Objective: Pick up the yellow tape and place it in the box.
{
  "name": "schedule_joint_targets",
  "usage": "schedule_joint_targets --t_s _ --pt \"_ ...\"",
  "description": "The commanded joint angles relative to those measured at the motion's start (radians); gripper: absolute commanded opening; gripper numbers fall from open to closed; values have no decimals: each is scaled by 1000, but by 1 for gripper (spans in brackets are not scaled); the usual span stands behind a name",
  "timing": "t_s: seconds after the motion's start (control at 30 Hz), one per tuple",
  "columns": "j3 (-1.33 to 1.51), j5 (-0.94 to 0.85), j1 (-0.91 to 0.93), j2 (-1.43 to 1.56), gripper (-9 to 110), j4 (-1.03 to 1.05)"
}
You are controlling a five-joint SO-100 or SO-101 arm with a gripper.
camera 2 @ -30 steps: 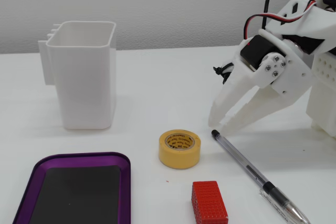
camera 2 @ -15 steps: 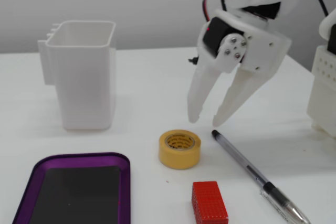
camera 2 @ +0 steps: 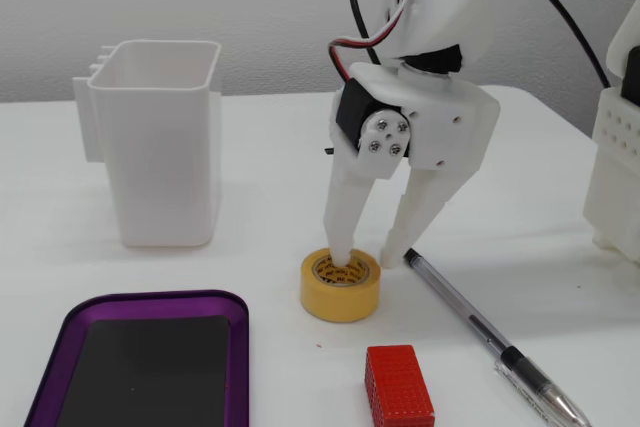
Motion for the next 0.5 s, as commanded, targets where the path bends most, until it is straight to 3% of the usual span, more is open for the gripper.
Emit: schedule_joint_targets --t_s 0.0,0.47 --pt "17 0 6 3 9 -26" --pt "169 -9 5 3 4 -169"
